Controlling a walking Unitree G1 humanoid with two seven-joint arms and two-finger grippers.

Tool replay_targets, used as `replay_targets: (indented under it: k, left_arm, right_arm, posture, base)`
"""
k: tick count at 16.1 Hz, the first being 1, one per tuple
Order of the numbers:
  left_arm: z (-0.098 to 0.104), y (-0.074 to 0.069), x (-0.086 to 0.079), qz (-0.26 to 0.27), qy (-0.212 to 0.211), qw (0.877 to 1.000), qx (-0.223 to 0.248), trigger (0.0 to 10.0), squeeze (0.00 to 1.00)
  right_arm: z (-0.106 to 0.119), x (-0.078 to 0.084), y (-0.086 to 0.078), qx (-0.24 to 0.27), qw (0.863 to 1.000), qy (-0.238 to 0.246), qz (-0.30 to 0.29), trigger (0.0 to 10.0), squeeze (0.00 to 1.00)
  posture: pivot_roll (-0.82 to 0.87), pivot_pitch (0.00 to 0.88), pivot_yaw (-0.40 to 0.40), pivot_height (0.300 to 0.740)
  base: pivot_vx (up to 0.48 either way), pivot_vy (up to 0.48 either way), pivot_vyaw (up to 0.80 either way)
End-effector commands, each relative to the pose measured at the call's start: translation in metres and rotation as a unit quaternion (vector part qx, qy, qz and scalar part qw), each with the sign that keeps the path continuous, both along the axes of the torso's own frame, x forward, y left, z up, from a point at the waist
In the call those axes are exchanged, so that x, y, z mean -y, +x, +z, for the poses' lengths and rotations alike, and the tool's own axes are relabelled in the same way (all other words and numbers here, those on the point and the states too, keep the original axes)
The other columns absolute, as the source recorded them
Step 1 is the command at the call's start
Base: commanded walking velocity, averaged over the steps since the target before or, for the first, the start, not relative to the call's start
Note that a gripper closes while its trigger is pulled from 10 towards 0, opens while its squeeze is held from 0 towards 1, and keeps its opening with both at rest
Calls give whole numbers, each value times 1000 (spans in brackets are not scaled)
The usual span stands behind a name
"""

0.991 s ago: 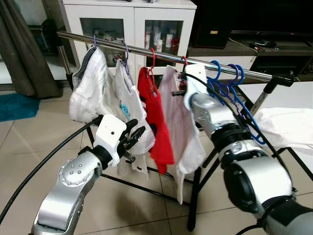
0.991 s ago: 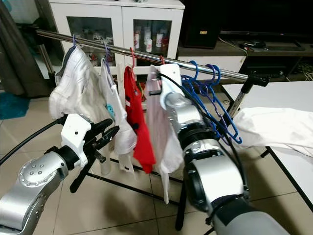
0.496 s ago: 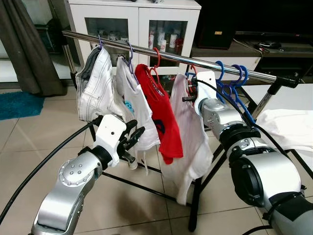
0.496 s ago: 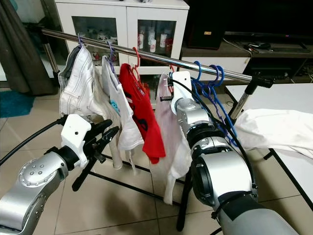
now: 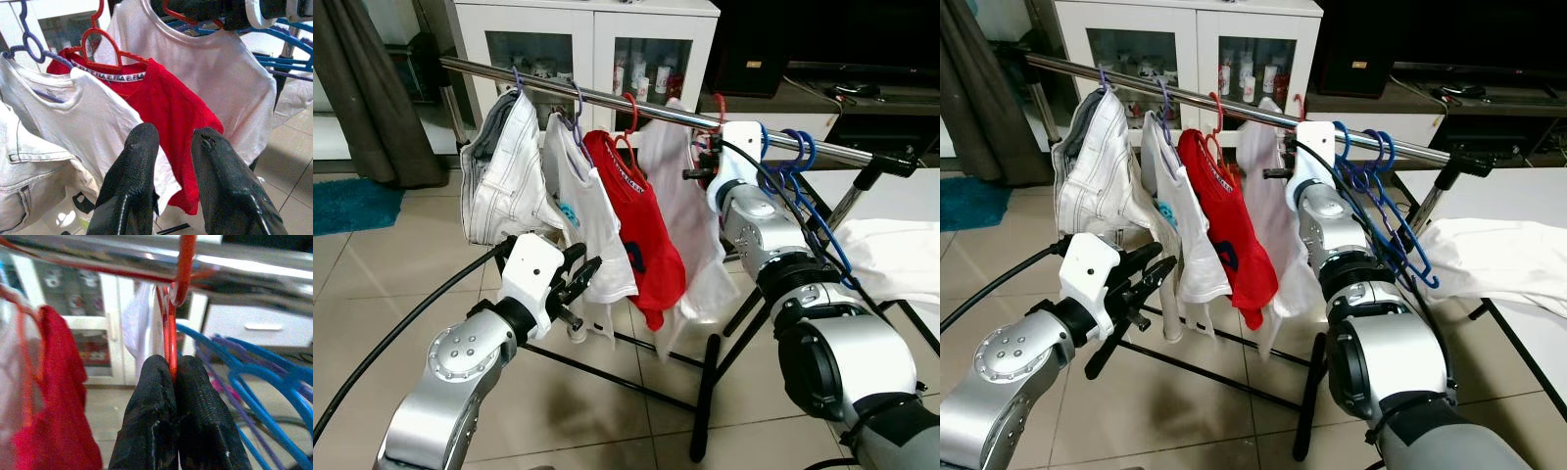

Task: Hang hanger

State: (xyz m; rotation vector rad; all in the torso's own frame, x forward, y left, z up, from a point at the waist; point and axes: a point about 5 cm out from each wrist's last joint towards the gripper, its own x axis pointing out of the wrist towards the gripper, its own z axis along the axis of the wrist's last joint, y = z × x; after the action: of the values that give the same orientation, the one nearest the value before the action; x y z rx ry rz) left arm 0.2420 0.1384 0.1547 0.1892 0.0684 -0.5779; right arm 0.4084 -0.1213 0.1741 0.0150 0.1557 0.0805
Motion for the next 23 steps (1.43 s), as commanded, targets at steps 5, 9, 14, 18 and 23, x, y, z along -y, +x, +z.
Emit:
replay_targets:
  k: [5, 9, 14, 18, 23]
  left_arm:
    - [16, 0, 10, -24, -6, 1000, 13, 10000, 0]
    - [22, -9, 8, -29, -2, 1000, 8, 10000, 0]
    - [22, -11, 10, -29, -3, 1000, -3, 10000, 0]
    - [22, -8, 11, -30, -3, 1000, -2, 10000, 0]
    - [24, -4, 11, -29, -4, 1000, 3, 10000, 0]
  right_arm:
    - [21, 6, 9, -21, 999, -33, -33, 10000, 0]
    - [20, 10, 10, -58, 996, -48, -41, 10000, 0]
    - [16, 22, 9, -75, 994, -50, -66, 10000, 0]
    - [14, 31, 8, -75, 993, -46, -79, 10000, 0]
    - [18, 29, 9, -57, 995, -42, -72, 10000, 1000]
  posture:
    - [102, 103, -66, 740]
    - [110, 164, -73, 740]
    - [105, 162, -72, 740]
    - [100, 149, -66, 740]
    - [99, 129, -58, 740]
  base:
    - [0, 0, 0]
    - [0, 0, 0]
    - [0, 0, 0]
    - [0, 0, 0]
    - [0, 0, 0]
